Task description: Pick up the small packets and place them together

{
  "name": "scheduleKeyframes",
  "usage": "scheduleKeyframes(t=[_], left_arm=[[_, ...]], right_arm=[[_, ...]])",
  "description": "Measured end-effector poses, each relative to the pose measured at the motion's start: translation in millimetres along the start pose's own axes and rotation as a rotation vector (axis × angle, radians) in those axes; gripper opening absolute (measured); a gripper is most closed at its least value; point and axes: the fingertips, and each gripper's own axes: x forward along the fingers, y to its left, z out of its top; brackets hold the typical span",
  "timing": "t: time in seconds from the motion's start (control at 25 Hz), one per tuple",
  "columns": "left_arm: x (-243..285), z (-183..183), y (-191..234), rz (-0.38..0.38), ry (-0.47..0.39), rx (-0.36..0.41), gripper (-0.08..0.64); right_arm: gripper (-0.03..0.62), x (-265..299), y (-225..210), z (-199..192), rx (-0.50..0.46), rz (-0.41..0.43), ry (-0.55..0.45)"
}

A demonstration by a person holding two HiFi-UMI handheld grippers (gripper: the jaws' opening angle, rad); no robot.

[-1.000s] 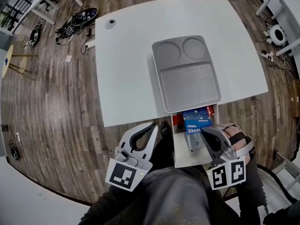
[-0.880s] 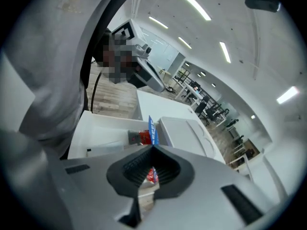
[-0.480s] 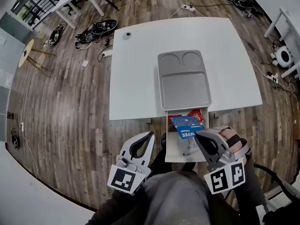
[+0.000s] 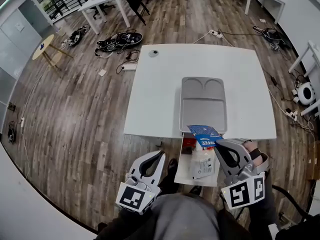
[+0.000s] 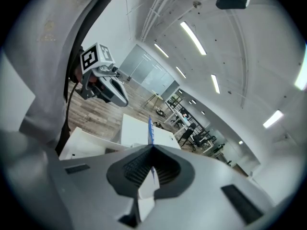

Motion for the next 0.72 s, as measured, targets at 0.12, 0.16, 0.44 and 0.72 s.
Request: scheduleKeyframes(t=[0.12, 0.16, 0.44, 0.72], left_arm=[[-5, -2, 14, 0.034, 0.003, -0.005, -0.003], [-9, -5, 20, 0.046, 0.009, -0.011, -0.003], [-17, -30, 61, 0.125, 0.061, -0.064, -0.003], [-17, -43, 86, 0.145, 0.103, -0.107, -0.003]], right_arm=[[0.006, 12, -28, -13, -0.007, -0.057, 0.041], [0.007, 17, -35, -17, -0.012, -0.074, 0.058], [0.007, 71, -56, -51, -0.058, -0.125, 0.18], [0.008, 113, -43, -66, -0.045, -0.095, 0.25]])
